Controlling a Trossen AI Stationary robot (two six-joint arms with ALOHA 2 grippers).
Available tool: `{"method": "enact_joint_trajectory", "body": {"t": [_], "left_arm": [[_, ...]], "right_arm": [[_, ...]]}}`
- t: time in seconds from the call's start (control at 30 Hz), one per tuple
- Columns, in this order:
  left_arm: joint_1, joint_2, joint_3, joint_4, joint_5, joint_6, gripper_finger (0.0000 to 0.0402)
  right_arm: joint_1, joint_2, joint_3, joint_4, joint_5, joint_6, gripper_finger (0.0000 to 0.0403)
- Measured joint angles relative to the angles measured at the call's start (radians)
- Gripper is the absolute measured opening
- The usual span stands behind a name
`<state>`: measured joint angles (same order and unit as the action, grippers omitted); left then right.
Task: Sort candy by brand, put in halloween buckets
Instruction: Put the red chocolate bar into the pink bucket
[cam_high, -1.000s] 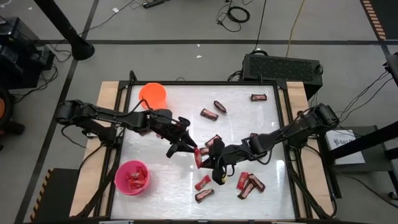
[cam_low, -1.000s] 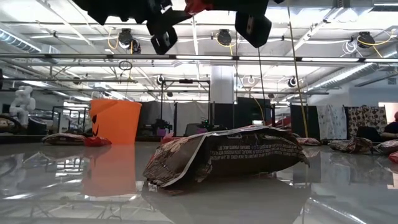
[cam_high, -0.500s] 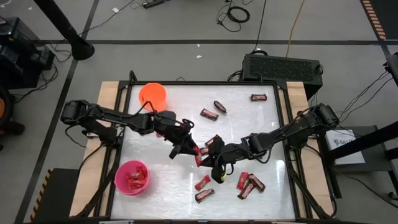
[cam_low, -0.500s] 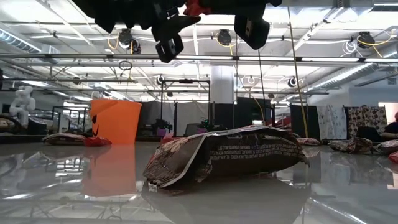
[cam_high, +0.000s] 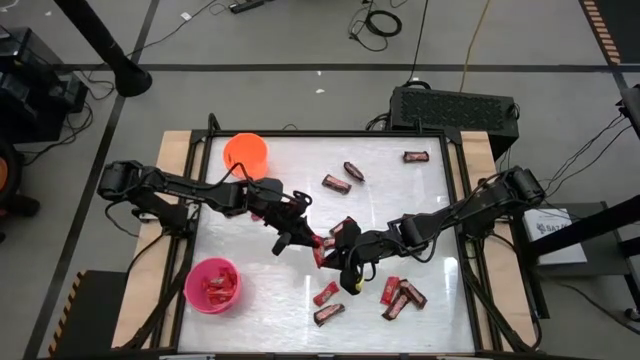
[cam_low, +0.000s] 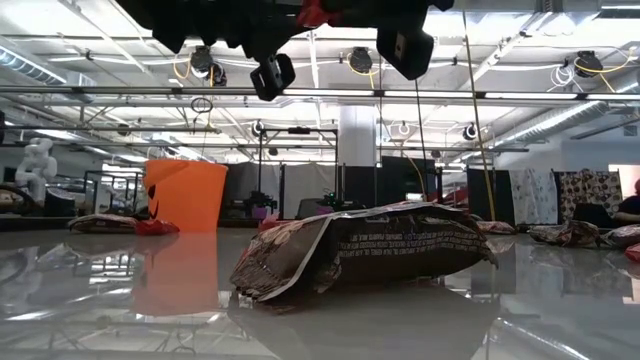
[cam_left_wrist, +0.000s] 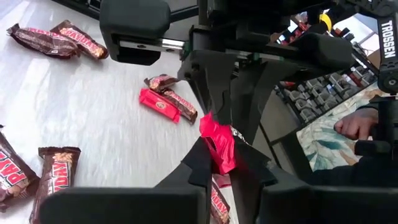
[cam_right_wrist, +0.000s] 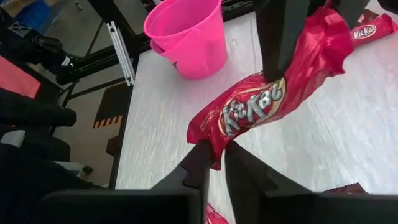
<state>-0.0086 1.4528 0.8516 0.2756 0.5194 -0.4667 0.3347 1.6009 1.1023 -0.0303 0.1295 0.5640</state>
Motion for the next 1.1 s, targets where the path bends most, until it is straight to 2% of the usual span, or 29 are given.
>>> {"method": "enact_joint_trajectory", "body": {"t": [0.1, 0.23, 0.37, 0.5, 0.57, 0.67, 0.8, 0.97, 1.1], "left_arm": [[0.012, -0.005, 0.0, -0.01, 0.017, -0.027, 0.0035], [0.039, -0.055, -0.001, -0.064, 0.109, -0.053, 0.004], [0.045, -0.158, 0.0, -0.235, 0.232, -0.107, 0.0042], [-0.014, -0.301, 0.0, -0.564, 0.251, -0.125, 0.0044], [-0.061, -0.376, 0.0, -0.764, 0.204, -0.12, 0.0044], [-0.136, -0.47, 0.0, -1.001, 0.068, -0.133, 0.0045], [-0.236, -0.563, 0.0, -1.218, -0.083, -0.256, 0.0046], [-0.34, -0.608, 0.0, -1.362, -0.219, -0.427, 0.0046], [-0.404, -0.599, 0.0, -1.37, -0.252, -0.509, 0.0046]], "right_arm": [[-0.001, 0.0, 0.0, -0.021, -0.007, 0.025, 0.0078], [-0.001, 0.0, 0.0, -0.083, -0.099, 0.114, 0.0113], [0.005, 0.0, 0.0, -0.174, -0.185, 0.178, 0.0136], [0.014, 0.0, 0.0, -0.217, -0.183, 0.149, 0.0145], [0.01, 0.0, 0.0, -0.218, -0.177, 0.118, 0.0146], [-0.002, 0.0, 0.0, -0.217, -0.14, 0.067, 0.0146], [-0.015, 0.0, 0.0, -0.22, -0.129, -0.014, 0.0146], [-0.028, 0.001, 0.0, -0.282, -0.13, -0.169, 0.0146], [-0.033, 0.007, 0.0, -0.349, -0.131, -0.173, 0.0146]]}}
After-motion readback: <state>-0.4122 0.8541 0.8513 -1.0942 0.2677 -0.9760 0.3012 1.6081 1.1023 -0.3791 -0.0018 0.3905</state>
